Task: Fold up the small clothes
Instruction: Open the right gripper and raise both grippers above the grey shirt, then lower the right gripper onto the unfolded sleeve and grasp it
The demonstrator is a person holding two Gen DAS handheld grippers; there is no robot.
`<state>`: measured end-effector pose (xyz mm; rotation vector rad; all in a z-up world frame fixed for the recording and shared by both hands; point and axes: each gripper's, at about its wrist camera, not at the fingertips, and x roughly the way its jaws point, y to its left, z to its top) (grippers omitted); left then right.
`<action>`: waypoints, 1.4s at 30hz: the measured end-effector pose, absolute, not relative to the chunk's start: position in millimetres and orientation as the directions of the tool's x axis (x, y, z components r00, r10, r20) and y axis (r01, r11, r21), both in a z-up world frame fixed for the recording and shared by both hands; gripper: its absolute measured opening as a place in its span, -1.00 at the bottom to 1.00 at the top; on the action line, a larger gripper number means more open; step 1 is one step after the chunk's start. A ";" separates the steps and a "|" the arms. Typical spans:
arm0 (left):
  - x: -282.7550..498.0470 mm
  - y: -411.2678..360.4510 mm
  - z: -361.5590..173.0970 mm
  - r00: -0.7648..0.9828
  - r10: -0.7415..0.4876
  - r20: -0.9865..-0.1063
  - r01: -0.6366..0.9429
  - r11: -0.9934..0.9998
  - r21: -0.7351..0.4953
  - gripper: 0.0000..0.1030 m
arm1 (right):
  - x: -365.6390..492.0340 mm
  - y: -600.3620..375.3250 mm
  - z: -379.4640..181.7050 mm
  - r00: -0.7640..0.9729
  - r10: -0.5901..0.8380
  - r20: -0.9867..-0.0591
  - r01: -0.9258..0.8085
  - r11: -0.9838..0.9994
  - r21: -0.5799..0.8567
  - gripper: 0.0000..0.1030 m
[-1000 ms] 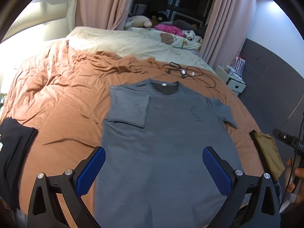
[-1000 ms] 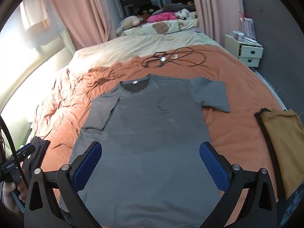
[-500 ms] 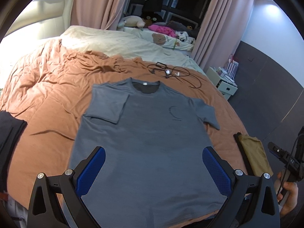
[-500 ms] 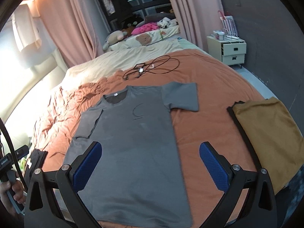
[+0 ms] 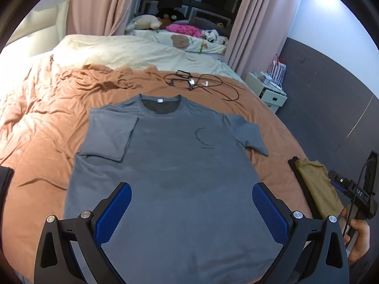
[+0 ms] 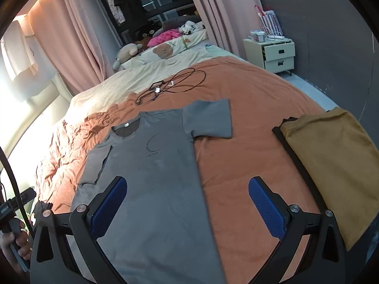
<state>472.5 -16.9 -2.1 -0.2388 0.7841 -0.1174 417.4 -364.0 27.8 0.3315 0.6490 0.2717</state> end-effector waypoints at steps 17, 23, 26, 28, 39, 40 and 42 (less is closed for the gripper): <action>559.3 -14.2 -61.3 0.646 -0.236 -0.725 0.040 0.960 -0.277 0.74 | 502.1 -376.8 -33.7 0.716 0.403 -0.570 -0.077 0.857 0.510 0.87; 583.3 -17.8 -82.4 0.616 -0.248 -0.748 0.052 0.960 -0.275 0.56 | 532.4 -382.7 -54.0 0.705 0.413 -0.577 -0.036 0.833 0.552 0.79; 593.7 -19.8 -92.1 0.604 -0.248 -0.757 0.055 0.961 -0.271 0.54 | 546.8 -382.8 -62.9 0.699 0.415 -0.583 -0.021 0.827 0.562 0.79; 602.2 -21.5 -98.1 0.597 -0.249 -0.763 0.054 0.961 -0.271 0.51 | 556.3 -383.0 -69.4 0.694 0.415 -0.588 -0.014 0.824 0.566 0.79; 663.7 -45.3 -146.0 0.521 -0.276 -0.807 0.060 0.956 -0.288 0.18 | 586.3 -391.1 -112.1 0.654 0.473 -0.590 0.005 0.777 0.629 0.56; 670.3 -48.4 -149.0 0.515 -0.282 -0.809 0.060 0.954 -0.295 0.13 | 588.8 -393.3 -112.7 0.659 0.479 -0.580 0.011 0.765 0.643 0.55; 679.9 -53.3 -153.0 0.510 -0.295 -0.808 0.060 0.949 -0.309 0.11 | 592.4 -399.1 -112.5 0.671 0.486 -0.559 0.020 0.743 0.669 0.55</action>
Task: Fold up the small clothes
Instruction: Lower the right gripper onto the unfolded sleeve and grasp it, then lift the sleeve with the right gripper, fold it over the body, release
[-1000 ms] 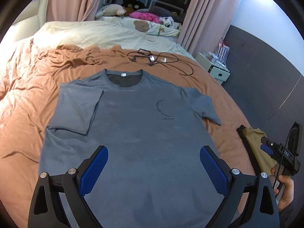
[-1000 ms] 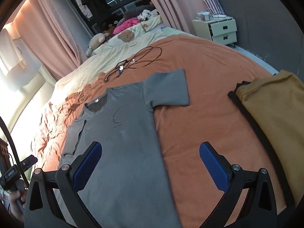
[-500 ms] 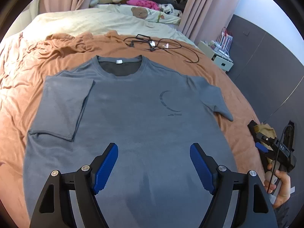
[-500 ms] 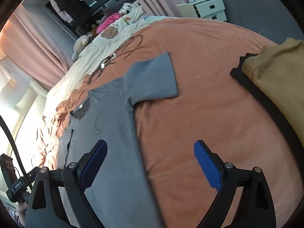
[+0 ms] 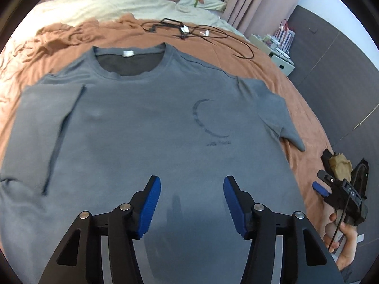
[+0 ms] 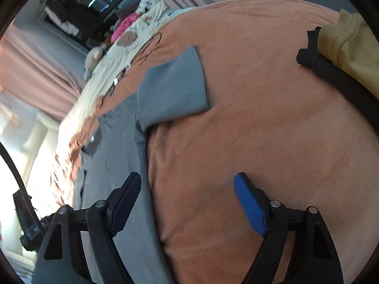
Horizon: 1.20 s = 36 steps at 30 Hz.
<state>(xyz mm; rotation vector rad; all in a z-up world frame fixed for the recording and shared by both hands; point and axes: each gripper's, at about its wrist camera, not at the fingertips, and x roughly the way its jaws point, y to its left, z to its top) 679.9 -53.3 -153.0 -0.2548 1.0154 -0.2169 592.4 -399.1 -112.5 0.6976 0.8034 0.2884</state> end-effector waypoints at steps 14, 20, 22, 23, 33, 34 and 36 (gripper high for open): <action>742.4 -129.5 -169.1 0.463 -0.334 -0.821 0.166 0.943 -0.289 -0.01 | 648.0 -419.7 -138.9 0.672 0.608 -0.422 0.041 0.539 0.842 0.34; 763.0 -147.0 -179.9 0.447 -0.342 -0.827 0.177 0.940 -0.293 -0.14 | 678.8 -424.4 -160.7 0.643 0.665 -0.381 0.080 0.437 0.896 0.08; 769.9 -152.8 -184.8 0.436 -0.346 -0.831 0.179 0.938 -0.297 -0.23 | 685.6 -424.1 -164.0 0.627 0.690 -0.361 0.083 0.401 0.912 0.08; 772.9 -156.2 -186.8 0.430 -0.353 -0.831 0.184 0.935 -0.302 -0.27 | 689.0 -423.1 -166.0 0.617 0.702 -0.356 0.081 0.393 0.916 0.08; 796.8 -193.4 -200.4 0.406 -0.392 -0.826 0.252 0.916 -0.311 -0.41 | 706.8 -447.9 -176.4 0.667 0.651 -0.362 0.095 0.407 0.908 -0.72; 799.3 -197.2 -201.1 0.405 -0.393 -0.825 0.255 0.916 -0.310 -0.42 | 705.5 -448.3 -175.2 0.671 0.649 -0.358 0.090 0.408 0.908 -0.82; 803.2 -203.0 -201.7 0.404 -0.408 -0.819 0.262 0.909 -0.324 -0.42 | 703.7 -450.9 -169.1 0.692 0.640 -0.335 0.065 0.406 0.912 -0.90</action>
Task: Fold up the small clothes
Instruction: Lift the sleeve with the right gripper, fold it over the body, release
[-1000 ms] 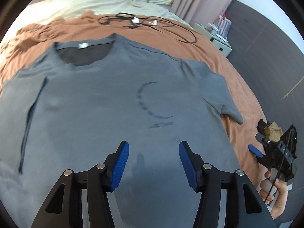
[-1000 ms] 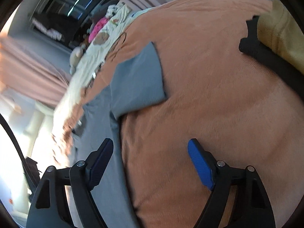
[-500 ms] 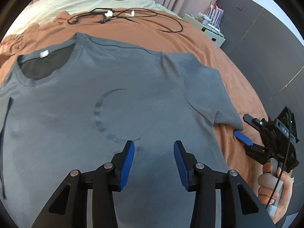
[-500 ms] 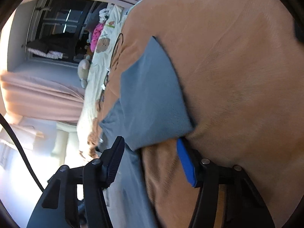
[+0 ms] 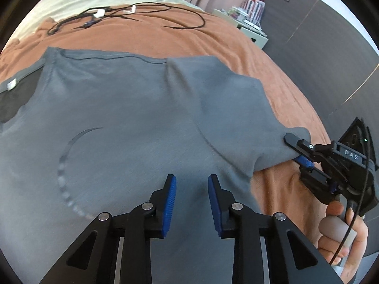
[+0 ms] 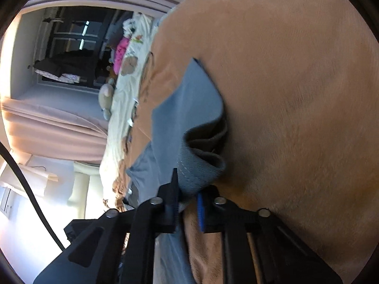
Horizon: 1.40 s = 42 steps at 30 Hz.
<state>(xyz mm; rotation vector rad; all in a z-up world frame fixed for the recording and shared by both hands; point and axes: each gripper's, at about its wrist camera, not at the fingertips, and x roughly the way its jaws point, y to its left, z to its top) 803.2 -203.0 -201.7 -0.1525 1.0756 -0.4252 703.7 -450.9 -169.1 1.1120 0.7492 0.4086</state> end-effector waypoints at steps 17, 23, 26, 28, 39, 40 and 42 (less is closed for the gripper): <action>820.6 -228.4 -212.3 0.382 -0.490 -0.783 0.292 0.868 -0.401 -0.51 | 693.2 -423.7 -145.4 0.683 0.690 -0.240 -0.179 0.477 0.861 -0.98; 827.6 -228.4 -219.1 0.376 -0.515 -0.770 0.245 0.857 -0.453 -0.51 | 710.3 -415.5 -152.1 0.644 0.728 -0.235 -0.193 0.451 0.871 -0.98; 828.4 -224.1 -220.9 0.372 -0.537 -0.757 0.221 0.843 -0.490 -0.51 | 716.0 -414.2 -152.0 0.627 0.741 -0.239 -0.200 0.450 0.871 -0.98; 828.4 -218.5 -221.3 0.360 -0.558 -0.748 0.204 0.829 -0.521 -0.51 | 719.2 -414.9 -153.5 0.616 0.751 -0.237 -0.204 0.443 0.873 -0.99; 813.0 -165.7 -192.6 0.390 -0.463 -0.796 0.159 0.885 -0.438 -0.47 | 731.3 -413.4 -147.6 0.551 0.788 -0.275 -0.219 0.454 0.864 -0.99; 812.0 -156.4 -190.2 0.402 -0.459 -0.792 0.141 0.886 -0.441 -0.47 | 734.1 -410.6 -147.2 0.540 0.792 -0.286 -0.217 0.459 0.862 -0.98; 811.2 -139.0 -181.8 0.422 -0.445 -0.790 0.104 0.889 -0.446 -0.47 | 739.2 -403.0 -149.8 0.509 0.803 -0.312 -0.208 0.466 0.860 -0.98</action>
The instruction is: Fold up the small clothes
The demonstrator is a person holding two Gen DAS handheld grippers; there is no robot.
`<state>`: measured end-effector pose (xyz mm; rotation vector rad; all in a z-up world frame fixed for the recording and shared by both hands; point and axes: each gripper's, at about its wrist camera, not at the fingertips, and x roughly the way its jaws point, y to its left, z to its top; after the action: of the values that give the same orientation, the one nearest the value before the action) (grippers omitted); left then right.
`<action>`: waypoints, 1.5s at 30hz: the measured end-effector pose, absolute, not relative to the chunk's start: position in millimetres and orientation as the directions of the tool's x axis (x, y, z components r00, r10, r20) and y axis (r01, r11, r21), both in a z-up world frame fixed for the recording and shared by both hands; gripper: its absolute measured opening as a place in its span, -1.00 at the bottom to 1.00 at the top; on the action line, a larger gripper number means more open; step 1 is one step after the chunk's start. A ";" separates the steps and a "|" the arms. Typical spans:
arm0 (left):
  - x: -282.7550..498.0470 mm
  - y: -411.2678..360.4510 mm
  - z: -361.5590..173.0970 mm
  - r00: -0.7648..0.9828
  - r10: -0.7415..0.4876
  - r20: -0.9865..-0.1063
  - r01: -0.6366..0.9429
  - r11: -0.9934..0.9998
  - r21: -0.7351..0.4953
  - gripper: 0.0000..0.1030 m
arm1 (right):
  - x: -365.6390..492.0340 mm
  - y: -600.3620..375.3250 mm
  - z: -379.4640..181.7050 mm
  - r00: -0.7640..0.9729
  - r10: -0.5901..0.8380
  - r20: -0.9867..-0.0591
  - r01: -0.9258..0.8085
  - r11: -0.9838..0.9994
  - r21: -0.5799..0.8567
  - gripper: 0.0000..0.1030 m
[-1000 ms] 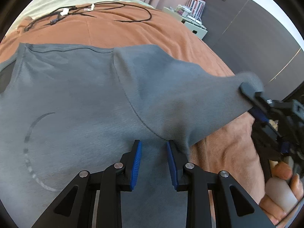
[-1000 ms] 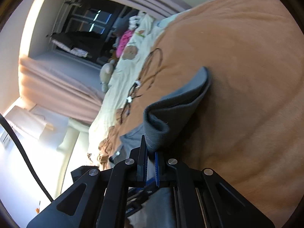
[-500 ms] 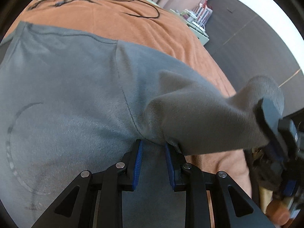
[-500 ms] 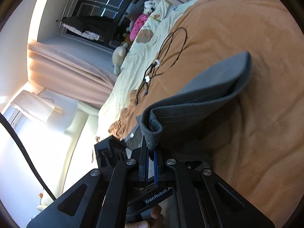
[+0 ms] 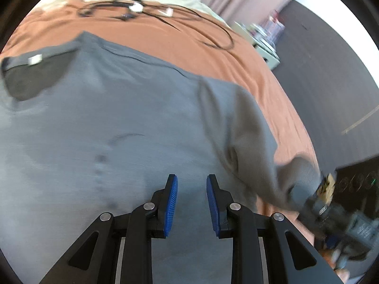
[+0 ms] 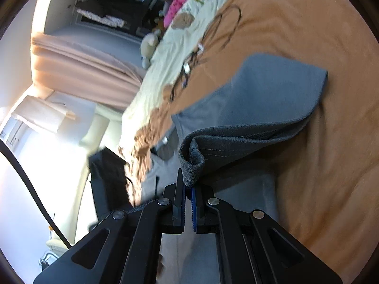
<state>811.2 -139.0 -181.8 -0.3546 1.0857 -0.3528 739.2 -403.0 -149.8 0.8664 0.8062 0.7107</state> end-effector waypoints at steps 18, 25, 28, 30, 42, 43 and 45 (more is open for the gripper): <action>798.7 -173.3 -129.2 0.445 -0.443 -0.778 0.204 0.896 -0.393 -0.47 | 737.6 -469.2 -163.4 0.558 0.720 -0.413 -0.031 0.515 0.856 0.28; 803.5 -223.7 -137.2 0.407 -0.421 -0.811 0.290 0.901 -0.323 -0.45 | 744.0 -517.4 -162.1 0.654 0.630 -0.418 0.044 0.520 0.853 -0.09; 808.1 -252.0 -146.0 0.387 -0.410 -0.826 0.329 0.898 -0.292 -0.25 | 746.2 -524.8 -160.7 0.678 0.597 -0.430 0.070 0.530 0.845 -0.29; 810.4 -266.4 -151.1 0.382 -0.412 -0.828 0.347 0.894 -0.285 -0.11 | 739.4 -516.3 -158.7 0.689 0.581 -0.433 0.075 0.537 0.840 -0.44; 835.1 -328.6 -180.7 0.385 -0.326 -0.864 0.393 0.904 -0.166 0.04 | 716.0 -494.7 -153.3 0.713 0.533 -0.455 0.099 0.566 0.818 -0.61; 837.7 -331.8 -184.6 0.386 -0.311 -0.869 0.394 0.907 -0.149 0.04 | 714.9 -495.3 -153.3 0.714 0.528 -0.460 0.102 0.572 0.814 -0.61; 841.4 -336.1 -190.9 0.386 -0.287 -0.877 0.392 0.911 -0.125 0.04 | 711.4 -496.7 -153.6 0.717 0.520 -0.464 0.107 0.576 0.811 -0.61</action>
<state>841.4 -336.1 -190.9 0.1086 1.0927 -0.4333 711.4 -496.7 -153.6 0.9451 0.7559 0.2711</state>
